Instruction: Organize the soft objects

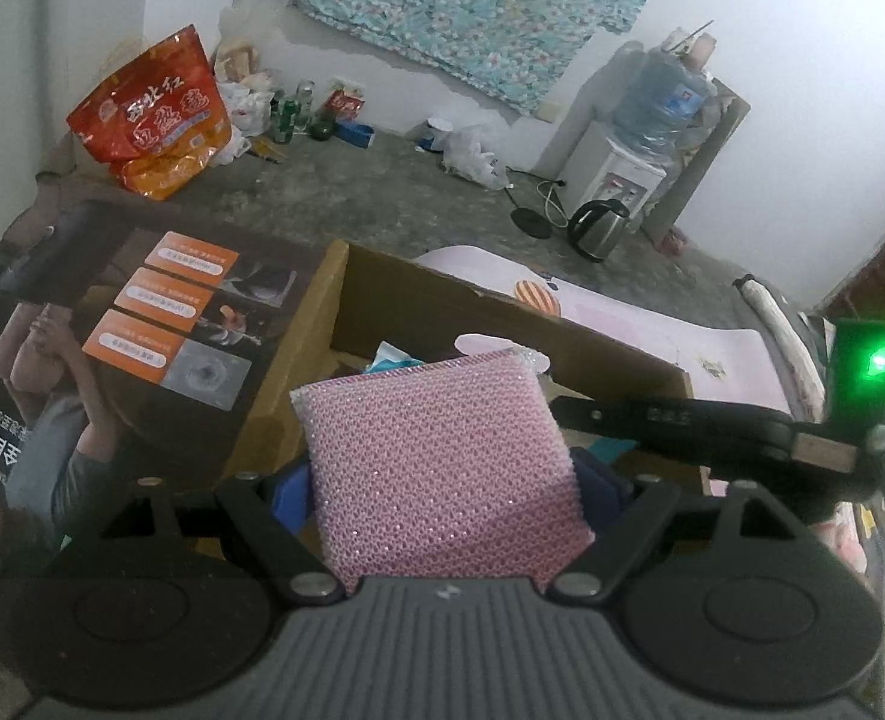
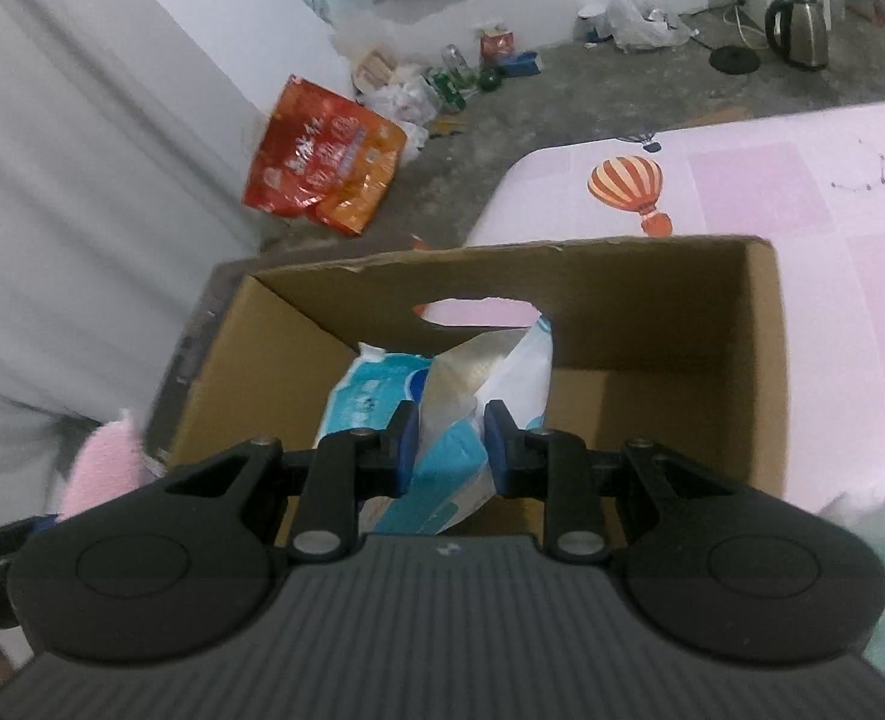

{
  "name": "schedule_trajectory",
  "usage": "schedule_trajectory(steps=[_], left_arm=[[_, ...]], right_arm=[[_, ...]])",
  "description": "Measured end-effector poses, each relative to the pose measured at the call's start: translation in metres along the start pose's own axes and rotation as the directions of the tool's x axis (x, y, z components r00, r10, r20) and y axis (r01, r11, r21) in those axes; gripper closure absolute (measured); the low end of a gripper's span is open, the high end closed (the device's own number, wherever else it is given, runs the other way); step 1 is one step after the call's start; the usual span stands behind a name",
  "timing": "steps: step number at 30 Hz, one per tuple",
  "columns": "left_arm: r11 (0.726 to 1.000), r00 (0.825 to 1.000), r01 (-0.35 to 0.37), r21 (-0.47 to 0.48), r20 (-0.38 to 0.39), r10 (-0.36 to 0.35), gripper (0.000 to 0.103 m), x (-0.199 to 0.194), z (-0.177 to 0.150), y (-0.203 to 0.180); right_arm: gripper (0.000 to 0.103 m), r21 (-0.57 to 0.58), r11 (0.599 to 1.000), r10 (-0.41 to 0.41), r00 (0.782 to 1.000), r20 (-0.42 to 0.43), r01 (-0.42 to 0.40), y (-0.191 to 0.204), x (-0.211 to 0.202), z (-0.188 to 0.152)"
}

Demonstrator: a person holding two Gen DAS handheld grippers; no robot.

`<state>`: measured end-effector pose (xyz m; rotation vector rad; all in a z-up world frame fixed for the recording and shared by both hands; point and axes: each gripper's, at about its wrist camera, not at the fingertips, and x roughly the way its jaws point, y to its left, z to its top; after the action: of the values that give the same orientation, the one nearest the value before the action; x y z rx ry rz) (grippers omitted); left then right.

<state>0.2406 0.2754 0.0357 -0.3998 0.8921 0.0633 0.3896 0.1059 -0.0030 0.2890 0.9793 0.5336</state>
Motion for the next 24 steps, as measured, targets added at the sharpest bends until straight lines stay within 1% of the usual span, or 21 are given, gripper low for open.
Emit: schedule_trajectory(steps=[4,6,9,11,12,13,15,19,24], left_arm=[[1.000,1.000,-0.005,-0.006,-0.009,0.005,0.017,0.003,0.000,0.003],[1.000,1.000,-0.003,-0.014,-0.011,0.002,0.017,0.003,-0.001,0.004],[1.000,1.000,-0.005,-0.013,-0.011,0.005,0.017,0.002,-0.001,0.005],[1.000,1.000,-0.002,-0.014,-0.013,0.002,0.017,0.002,-0.001,0.005],[1.000,1.000,-0.004,-0.016,-0.014,0.004,0.017,0.002,0.000,0.005],[1.000,1.000,-0.003,-0.016,-0.016,0.003,0.017,0.002,-0.001,0.004],[1.000,1.000,-0.004,-0.011,-0.020,0.004,0.017,0.000,-0.001,0.002],[1.000,1.000,-0.001,-0.001,-0.020,0.001,0.017,-0.005,-0.004,-0.005],[0.999,0.999,0.010,0.031,-0.042,-0.008,0.017,0.001,-0.010,-0.022]], right_arm=[[0.078,-0.071,0.997,-0.019,1.000,0.016,0.020,0.013,0.014,0.007],[0.078,-0.081,0.997,-0.010,1.000,0.000,0.010,0.015,0.013,0.004],[0.077,-0.100,0.995,-0.013,0.999,-0.052,0.007,0.009,0.017,-0.001],[0.072,-0.103,0.994,-0.027,0.997,-0.072,0.020,0.007,0.018,-0.004],[0.067,-0.099,0.995,-0.028,0.997,-0.071,0.021,0.005,0.015,-0.006],[0.059,-0.096,0.995,-0.025,0.997,-0.067,0.019,0.004,0.012,-0.006],[0.050,-0.086,0.996,-0.013,0.999,-0.040,0.009,0.001,0.001,-0.006],[0.048,-0.064,0.997,0.040,0.999,0.019,-0.039,-0.005,-0.025,-0.004],[0.048,-0.001,0.992,0.125,0.986,0.107,-0.126,-0.028,-0.076,-0.013]])
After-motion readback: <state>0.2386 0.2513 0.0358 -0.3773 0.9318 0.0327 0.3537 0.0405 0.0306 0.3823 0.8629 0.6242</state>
